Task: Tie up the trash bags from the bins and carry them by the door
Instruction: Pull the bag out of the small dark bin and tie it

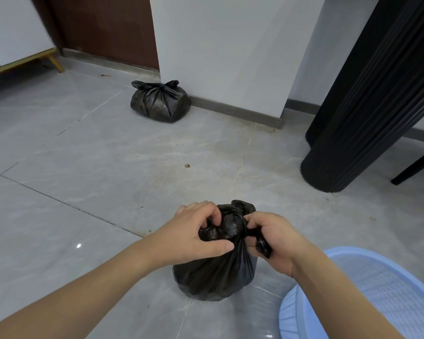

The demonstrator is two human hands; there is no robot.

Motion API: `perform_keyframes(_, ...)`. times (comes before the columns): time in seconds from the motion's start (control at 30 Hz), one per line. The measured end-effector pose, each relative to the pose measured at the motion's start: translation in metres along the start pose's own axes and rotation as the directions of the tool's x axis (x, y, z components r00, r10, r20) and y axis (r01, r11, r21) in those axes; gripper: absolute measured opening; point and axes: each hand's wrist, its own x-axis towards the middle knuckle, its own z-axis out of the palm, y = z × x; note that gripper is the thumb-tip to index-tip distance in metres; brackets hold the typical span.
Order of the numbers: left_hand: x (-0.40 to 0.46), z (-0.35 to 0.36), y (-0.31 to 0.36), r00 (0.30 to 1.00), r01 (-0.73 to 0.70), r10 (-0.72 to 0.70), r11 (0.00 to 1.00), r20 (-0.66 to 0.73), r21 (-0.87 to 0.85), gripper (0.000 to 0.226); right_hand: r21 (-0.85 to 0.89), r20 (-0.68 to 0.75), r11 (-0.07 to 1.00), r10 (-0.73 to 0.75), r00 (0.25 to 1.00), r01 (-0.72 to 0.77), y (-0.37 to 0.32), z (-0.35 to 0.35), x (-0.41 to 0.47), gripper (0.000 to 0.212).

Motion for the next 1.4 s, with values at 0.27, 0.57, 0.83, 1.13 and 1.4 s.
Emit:
perform_keyframes(0.27, 0.007, -0.004, 0.002, 0.977, -0.133, 0.131, 0.991, -0.166, 0.000, 0.018, -0.214, -0.046, 0.970, -0.127, 0.991, 0.115, -0.006, 0.001, -0.009, 0.022)
perform_keyframes(0.57, 0.015, -0.011, -0.004, 0.973, 0.116, -0.167, 0.951, -0.161, -0.286, 0.022, -0.558, -0.189, 0.769, -0.484, 0.854, 0.312, 0.001, -0.008, -0.006, 0.026)
perform_keyframes(0.83, -0.004, -0.019, -0.064, 0.924, 0.355, -0.363, 0.694, -0.122, 0.627, 0.018, -0.877, -0.168, 0.469, -0.499, 0.850, 0.102, 0.010, -0.042, 0.010, 0.040)
perform_keyframes(1.13, -0.001, -0.004, -0.032, 0.932, 0.356, -0.363, 0.912, -0.006, 0.204, 0.052, -0.995, -0.067, 0.095, -0.299, 0.952, -0.040, 0.002, -0.016, 0.020, 0.028)
perform_keyframes(1.4, -0.019, 0.024, -0.013, 0.951, 0.206, -0.303, 0.772, 0.063, 0.602, 0.029, -0.994, -0.057, 0.100, -0.095, 0.994, -0.047, 0.011, -0.013, 0.018, 0.034)
